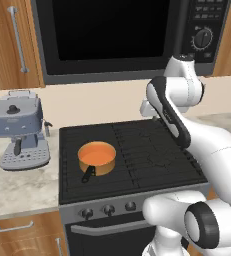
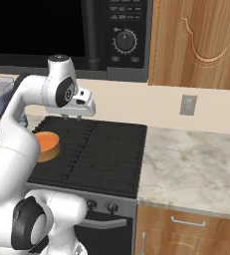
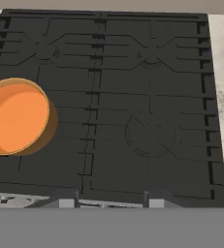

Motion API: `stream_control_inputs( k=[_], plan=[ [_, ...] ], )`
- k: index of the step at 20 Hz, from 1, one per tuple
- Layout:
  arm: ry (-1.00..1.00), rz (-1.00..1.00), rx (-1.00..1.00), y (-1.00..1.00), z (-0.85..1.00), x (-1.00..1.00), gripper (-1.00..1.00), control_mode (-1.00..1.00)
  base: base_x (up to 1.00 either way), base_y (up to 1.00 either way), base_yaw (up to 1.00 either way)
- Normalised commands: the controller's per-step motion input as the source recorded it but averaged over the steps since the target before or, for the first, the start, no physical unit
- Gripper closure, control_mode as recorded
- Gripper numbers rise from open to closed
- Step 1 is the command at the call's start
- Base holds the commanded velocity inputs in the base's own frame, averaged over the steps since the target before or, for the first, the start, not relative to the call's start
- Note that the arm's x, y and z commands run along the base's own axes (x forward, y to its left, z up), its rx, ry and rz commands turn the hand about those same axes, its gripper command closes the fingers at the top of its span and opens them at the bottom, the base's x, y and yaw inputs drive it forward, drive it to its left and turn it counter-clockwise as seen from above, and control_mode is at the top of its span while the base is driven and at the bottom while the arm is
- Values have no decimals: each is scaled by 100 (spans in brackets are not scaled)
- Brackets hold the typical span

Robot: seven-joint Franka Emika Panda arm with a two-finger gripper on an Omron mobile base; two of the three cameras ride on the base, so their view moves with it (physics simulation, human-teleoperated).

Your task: Wait until the marinara sauce is simmered to a deep red color and then turn off the stove.

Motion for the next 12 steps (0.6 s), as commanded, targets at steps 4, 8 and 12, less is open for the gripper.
stream_control_inputs(
  k=[4, 8, 12],
  plan=[
    [0, 0, 0, 0, 0, 0, -100, 100, 0, 0, 0],
    [0, 0, 0, 0, 0, 0, -100, 100, 0, 0, 0],
    [0, 0, 0, 0, 0, 0, -100, 100, -26, -4, 0]
  ],
)
